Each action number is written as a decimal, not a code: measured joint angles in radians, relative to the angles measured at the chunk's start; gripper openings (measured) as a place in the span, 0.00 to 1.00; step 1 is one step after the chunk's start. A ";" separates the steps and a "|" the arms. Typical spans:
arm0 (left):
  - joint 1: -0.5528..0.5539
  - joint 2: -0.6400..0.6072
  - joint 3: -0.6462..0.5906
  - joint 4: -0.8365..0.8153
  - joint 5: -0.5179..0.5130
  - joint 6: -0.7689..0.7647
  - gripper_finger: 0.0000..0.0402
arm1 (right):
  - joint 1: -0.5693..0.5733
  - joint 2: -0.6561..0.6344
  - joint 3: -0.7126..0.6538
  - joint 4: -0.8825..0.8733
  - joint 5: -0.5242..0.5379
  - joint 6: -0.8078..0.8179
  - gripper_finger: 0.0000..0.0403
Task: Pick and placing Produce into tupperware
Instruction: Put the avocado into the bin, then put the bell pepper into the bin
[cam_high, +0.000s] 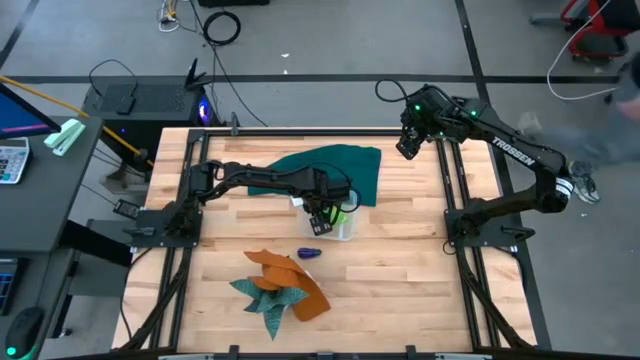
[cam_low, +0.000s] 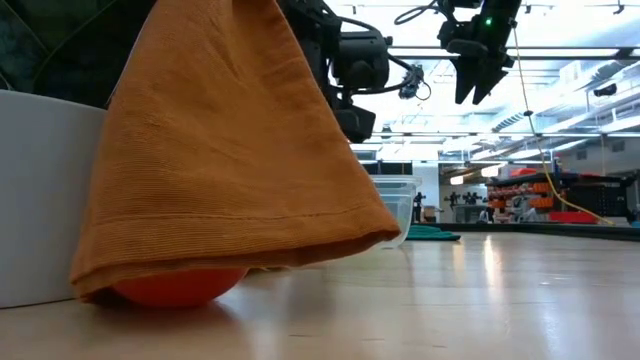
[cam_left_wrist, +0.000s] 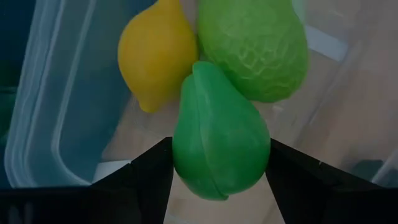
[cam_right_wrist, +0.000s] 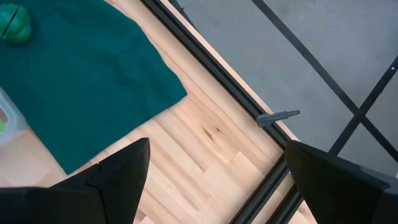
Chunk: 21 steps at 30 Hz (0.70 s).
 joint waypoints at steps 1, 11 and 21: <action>0.000 0.000 0.000 -0.001 -0.002 0.000 0.60 | 0.000 0.000 0.000 0.000 0.000 0.000 0.83; 0.001 0.000 0.000 0.016 -0.006 -0.006 0.76 | 0.000 0.000 0.000 0.000 -0.003 0.000 0.83; 0.011 -0.001 0.154 -0.139 -0.017 -0.010 0.83 | 0.000 0.000 0.000 0.000 -0.004 -0.008 0.83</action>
